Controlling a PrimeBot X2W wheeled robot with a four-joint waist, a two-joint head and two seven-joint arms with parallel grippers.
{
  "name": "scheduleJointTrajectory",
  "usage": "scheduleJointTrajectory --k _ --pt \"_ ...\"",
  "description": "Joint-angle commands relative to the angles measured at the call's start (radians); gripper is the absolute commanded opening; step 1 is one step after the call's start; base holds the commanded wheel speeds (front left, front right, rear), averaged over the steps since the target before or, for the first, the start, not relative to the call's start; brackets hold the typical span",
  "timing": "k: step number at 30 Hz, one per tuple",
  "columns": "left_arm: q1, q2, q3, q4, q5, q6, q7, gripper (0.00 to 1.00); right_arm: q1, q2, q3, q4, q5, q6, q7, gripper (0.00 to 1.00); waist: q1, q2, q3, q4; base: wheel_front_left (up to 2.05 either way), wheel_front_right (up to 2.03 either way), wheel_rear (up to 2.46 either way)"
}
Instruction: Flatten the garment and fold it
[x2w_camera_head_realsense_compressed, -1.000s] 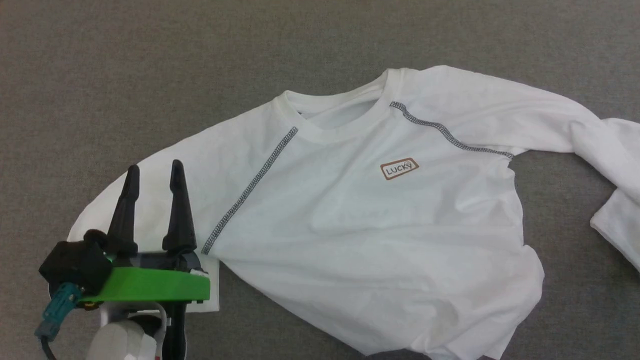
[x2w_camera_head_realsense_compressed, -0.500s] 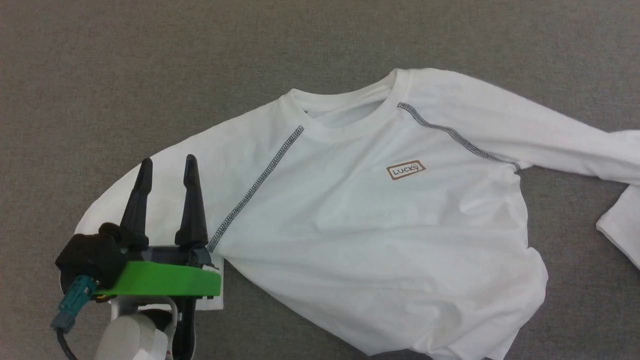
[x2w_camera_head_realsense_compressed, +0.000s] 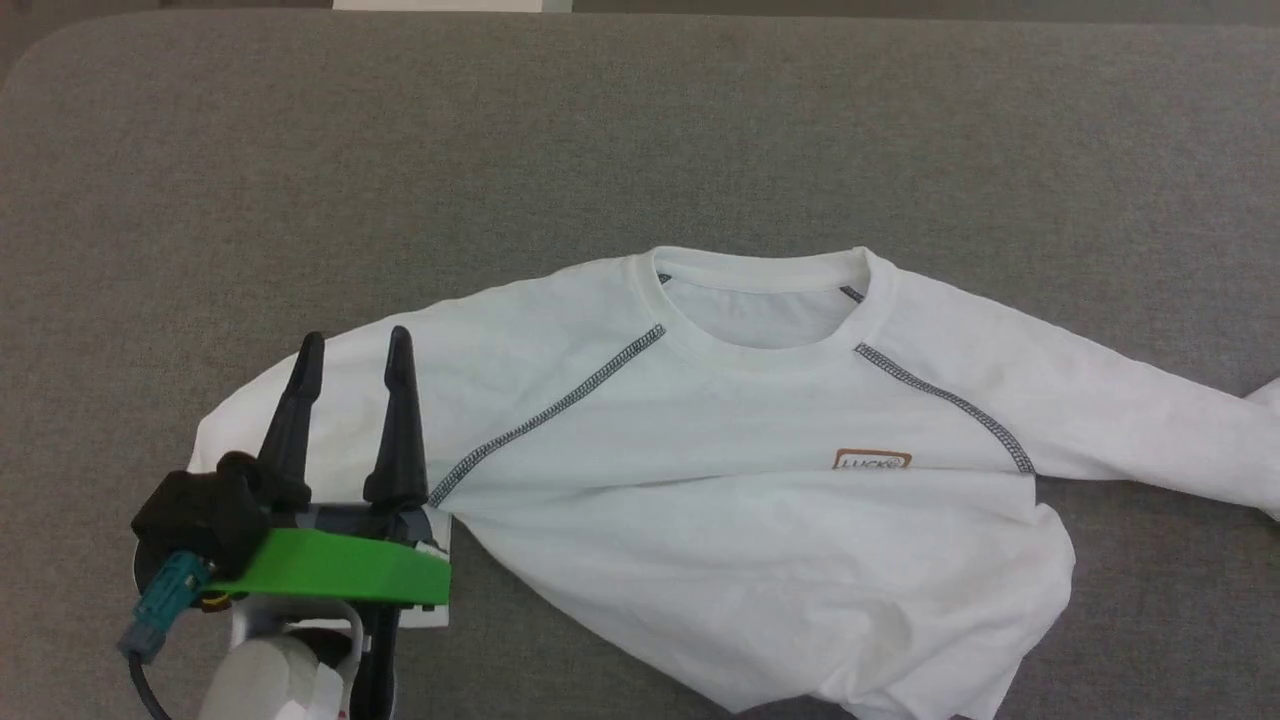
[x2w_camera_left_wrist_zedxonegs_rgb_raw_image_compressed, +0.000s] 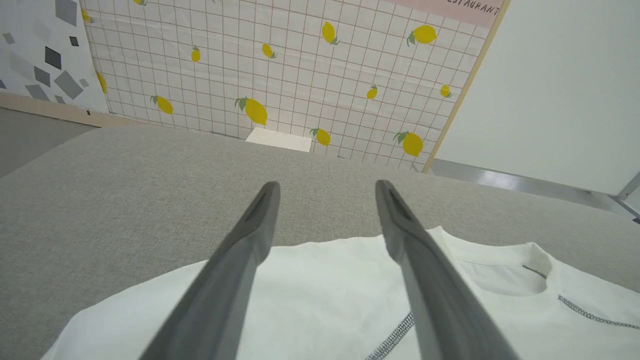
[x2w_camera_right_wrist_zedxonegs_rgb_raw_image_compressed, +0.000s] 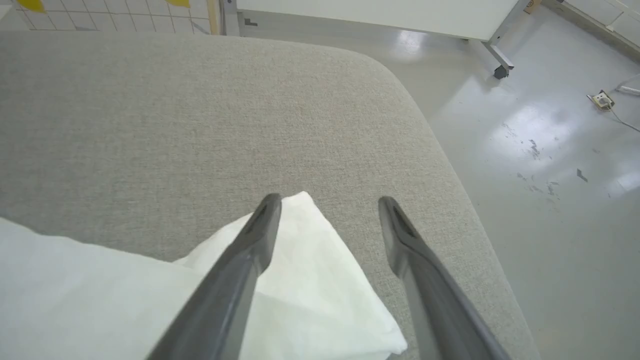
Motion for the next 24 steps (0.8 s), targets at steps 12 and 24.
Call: scheduleJointTrajectory --k 12,24 --pt "-0.204 0.225 -0.11 0.039 0.113 -0.138 0.188 1.0 0.075 0.195 0.192 -0.408 0.113 -0.002 -0.122 1.0 0.0 -0.0001 0.048 -0.056 0.0 0.0 0.0" --pt "-0.477 0.506 -0.448 0.221 -0.001 -0.173 0.347 1.0 0.067 0.201 0.255 -0.506 0.184 -0.002 -0.123 1.0 0.0 -0.0001 0.181 -0.124 0.0 0.0 0.0"
